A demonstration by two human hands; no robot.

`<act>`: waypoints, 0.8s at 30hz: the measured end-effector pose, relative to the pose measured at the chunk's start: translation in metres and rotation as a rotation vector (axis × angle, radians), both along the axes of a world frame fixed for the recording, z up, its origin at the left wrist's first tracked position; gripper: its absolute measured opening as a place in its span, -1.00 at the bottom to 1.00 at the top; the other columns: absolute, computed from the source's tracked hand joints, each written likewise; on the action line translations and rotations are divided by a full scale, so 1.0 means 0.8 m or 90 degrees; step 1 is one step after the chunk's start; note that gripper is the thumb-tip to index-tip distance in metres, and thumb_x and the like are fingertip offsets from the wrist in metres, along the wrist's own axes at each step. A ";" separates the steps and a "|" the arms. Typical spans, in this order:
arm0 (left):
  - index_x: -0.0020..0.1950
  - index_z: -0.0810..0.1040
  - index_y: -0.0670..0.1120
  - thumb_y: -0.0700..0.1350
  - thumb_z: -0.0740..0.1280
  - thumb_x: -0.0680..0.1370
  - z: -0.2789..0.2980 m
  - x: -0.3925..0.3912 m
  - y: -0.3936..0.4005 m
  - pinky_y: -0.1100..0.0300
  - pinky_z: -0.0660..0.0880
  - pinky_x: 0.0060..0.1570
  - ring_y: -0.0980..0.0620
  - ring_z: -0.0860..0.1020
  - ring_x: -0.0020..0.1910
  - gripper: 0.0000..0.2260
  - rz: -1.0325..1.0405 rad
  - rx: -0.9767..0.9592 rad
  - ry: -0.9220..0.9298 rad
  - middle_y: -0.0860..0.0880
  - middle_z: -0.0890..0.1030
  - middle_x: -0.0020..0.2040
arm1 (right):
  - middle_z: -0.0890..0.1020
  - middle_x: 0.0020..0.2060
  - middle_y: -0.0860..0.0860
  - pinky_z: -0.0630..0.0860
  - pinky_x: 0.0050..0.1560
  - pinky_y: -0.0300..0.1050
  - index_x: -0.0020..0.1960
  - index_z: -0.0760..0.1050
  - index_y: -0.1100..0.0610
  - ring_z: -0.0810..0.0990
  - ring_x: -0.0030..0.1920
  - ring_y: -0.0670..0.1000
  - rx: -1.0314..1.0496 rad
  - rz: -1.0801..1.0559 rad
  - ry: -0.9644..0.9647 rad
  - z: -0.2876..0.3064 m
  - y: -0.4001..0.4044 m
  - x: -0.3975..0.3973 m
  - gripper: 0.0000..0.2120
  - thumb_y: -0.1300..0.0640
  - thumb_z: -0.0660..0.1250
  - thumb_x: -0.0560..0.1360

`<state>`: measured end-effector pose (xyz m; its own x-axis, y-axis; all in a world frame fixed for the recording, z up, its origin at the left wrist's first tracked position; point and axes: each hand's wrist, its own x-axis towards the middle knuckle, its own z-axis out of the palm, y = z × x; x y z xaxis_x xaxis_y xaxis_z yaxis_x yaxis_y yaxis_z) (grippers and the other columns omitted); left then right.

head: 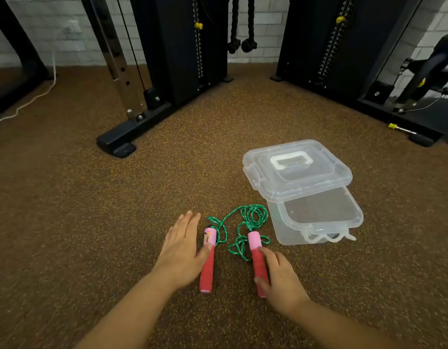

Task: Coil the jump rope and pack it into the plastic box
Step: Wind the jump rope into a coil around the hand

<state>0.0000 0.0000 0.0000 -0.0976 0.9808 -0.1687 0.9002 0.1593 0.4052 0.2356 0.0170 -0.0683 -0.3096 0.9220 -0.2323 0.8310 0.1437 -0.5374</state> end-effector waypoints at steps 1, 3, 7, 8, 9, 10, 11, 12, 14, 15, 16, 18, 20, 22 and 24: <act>0.56 -0.14 0.03 0.15 0.12 0.58 -0.001 0.000 -0.001 0.05 -0.16 0.51 0.06 -0.19 0.55 -0.34 -0.003 0.002 0.003 0.05 -0.15 0.58 | 0.33 0.37 -0.04 0.31 0.40 -0.01 0.48 0.06 -0.09 0.33 0.35 0.01 -0.028 -0.026 0.012 -0.003 0.001 -0.001 -0.31 -0.01 0.35 0.48; 0.56 -0.14 0.04 0.14 0.12 0.59 -0.001 0.001 -0.002 0.07 -0.18 0.50 0.06 -0.19 0.54 -0.35 -0.002 -0.004 0.006 0.06 -0.15 0.58 | 0.34 0.37 -0.02 0.30 0.40 0.01 0.50 0.01 -0.06 0.32 0.35 0.03 -0.058 -0.061 0.019 -0.006 0.002 -0.006 -0.26 0.00 0.37 0.47; 0.56 -0.12 0.04 0.14 0.11 0.59 -0.001 0.006 -0.005 0.07 -0.17 0.48 0.06 -0.19 0.54 -0.37 -0.005 -0.025 -0.004 0.06 -0.16 0.58 | 0.39 0.35 0.02 0.31 0.39 0.02 0.51 0.00 0.03 0.36 0.35 0.08 -0.070 -0.075 -0.023 -0.012 0.003 -0.014 -0.24 0.09 0.38 0.46; 0.56 -0.10 0.04 0.14 0.10 0.60 0.000 0.005 -0.004 0.07 -0.16 0.48 0.05 -0.18 0.55 -0.38 -0.007 -0.025 -0.002 0.05 -0.15 0.58 | 0.41 0.34 0.03 0.33 0.37 0.02 0.51 0.01 0.04 0.37 0.34 0.09 -0.062 -0.080 -0.031 -0.013 0.005 -0.015 -0.25 0.12 0.37 0.46; 0.56 -0.08 0.04 0.14 0.10 0.60 0.000 0.006 -0.004 0.07 -0.15 0.49 0.05 -0.16 0.55 -0.39 -0.006 -0.023 -0.010 0.05 -0.12 0.58 | 0.42 0.33 0.05 0.35 0.35 0.03 0.51 0.01 0.05 0.40 0.32 0.10 -0.069 -0.090 -0.037 -0.015 0.006 -0.017 -0.25 0.14 0.36 0.46; 0.56 -0.06 0.04 0.14 0.10 0.60 0.001 0.007 -0.004 0.07 -0.13 0.49 0.04 -0.14 0.55 -0.40 -0.007 -0.026 -0.021 0.04 -0.10 0.59 | 0.44 0.32 0.07 0.37 0.33 0.04 0.51 0.00 0.06 0.42 0.31 0.11 -0.082 -0.106 -0.039 -0.015 0.007 -0.018 -0.25 0.16 0.35 0.46; 0.56 -0.04 0.04 0.14 0.11 0.60 0.002 0.008 -0.005 0.07 -0.11 0.49 0.04 -0.12 0.55 -0.41 -0.008 -0.031 -0.036 0.04 -0.07 0.59 | 0.46 0.31 0.10 0.40 0.30 0.06 0.51 0.00 0.08 0.44 0.29 0.13 -0.110 -0.134 -0.039 -0.017 0.009 -0.020 -0.25 0.17 0.34 0.47; 0.56 -0.01 0.04 0.14 0.11 0.60 0.005 0.010 -0.006 0.09 -0.10 0.49 0.04 -0.10 0.55 -0.42 -0.010 -0.037 -0.052 0.03 -0.04 0.59 | 0.47 0.30 0.12 0.42 0.28 0.08 0.51 0.01 0.10 0.46 0.28 0.15 -0.143 -0.166 -0.040 -0.018 0.011 -0.019 -0.26 0.17 0.34 0.47; 0.55 0.08 0.01 0.11 0.12 0.61 0.007 0.013 -0.005 0.14 -0.05 0.47 0.04 -0.01 0.55 -0.46 -0.007 -0.038 -0.088 0.00 0.07 0.57 | 0.50 0.24 0.14 0.48 0.22 0.08 0.45 0.17 0.15 0.52 0.22 0.17 -0.215 -0.199 -0.058 -0.017 0.018 -0.019 -0.38 0.13 0.34 0.46; 0.53 0.14 -0.02 0.08 0.13 0.61 0.010 0.014 -0.004 0.18 0.02 0.44 0.03 0.07 0.53 -0.49 0.000 -0.037 -0.110 -0.02 0.16 0.55 | 0.54 0.19 0.14 0.53 0.16 0.07 0.36 0.30 0.17 0.56 0.16 0.15 -0.242 -0.191 -0.073 -0.014 0.021 -0.019 -0.48 0.12 0.34 0.45; 0.50 0.21 -0.04 0.06 0.14 0.62 0.013 0.015 -0.003 0.21 0.10 0.39 0.02 0.17 0.49 -0.54 0.010 -0.041 -0.142 -0.04 0.26 0.49 | 0.58 0.13 0.12 0.57 0.12 0.03 0.27 0.40 0.17 0.60 0.11 0.13 -0.268 -0.164 -0.097 -0.009 0.021 -0.017 -0.59 0.11 0.34 0.44; 0.38 0.38 -0.02 0.04 0.14 0.62 0.018 0.014 -0.003 0.25 0.25 0.22 0.03 0.34 0.35 -0.66 0.037 -0.062 -0.220 -0.01 0.41 0.32 | 0.63 0.07 0.09 0.60 0.07 -0.07 0.20 0.51 0.17 0.65 0.02 0.06 -0.324 -0.086 -0.153 0.004 0.016 -0.012 -0.67 0.16 0.33 0.44; 0.18 0.48 0.08 0.04 0.12 0.63 0.019 0.009 -0.005 0.25 0.32 0.08 0.07 0.42 0.20 -0.79 0.073 -0.098 -0.312 0.01 0.48 0.21 | 0.63 -0.01 0.08 0.61 -0.04 -0.14 0.15 0.53 0.17 0.64 -0.11 0.01 -0.392 -0.059 -0.116 0.013 0.010 -0.007 -0.70 0.24 0.34 0.42; 0.18 0.51 0.04 0.09 0.07 0.64 0.020 0.004 -0.007 0.22 0.31 0.15 0.05 0.44 0.20 -0.71 0.127 -0.146 -0.420 -0.02 0.53 0.21 | 0.59 -0.17 0.05 0.51 -0.29 -0.19 -0.03 0.51 0.10 0.55 -0.29 -0.04 -0.441 -0.083 0.026 0.024 0.006 -0.003 -0.77 0.35 0.33 0.37; 0.22 0.53 -0.08 0.13 -0.02 0.64 0.020 -0.001 -0.012 0.13 0.28 0.26 -0.05 0.46 0.26 -0.55 0.183 -0.204 -0.509 -0.10 0.56 0.21 | 0.55 -0.26 0.04 0.42 -0.36 -0.21 -0.08 0.46 0.08 0.49 -0.36 -0.06 -0.477 -0.108 0.171 0.040 0.007 -0.003 -0.75 0.39 0.34 0.37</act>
<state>-0.0005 -0.0099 0.0163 -0.0675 0.8307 -0.5525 0.2769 0.5477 0.7896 0.2329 0.0227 -0.0363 -0.3131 0.5906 -0.7438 0.6384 -0.4489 -0.6252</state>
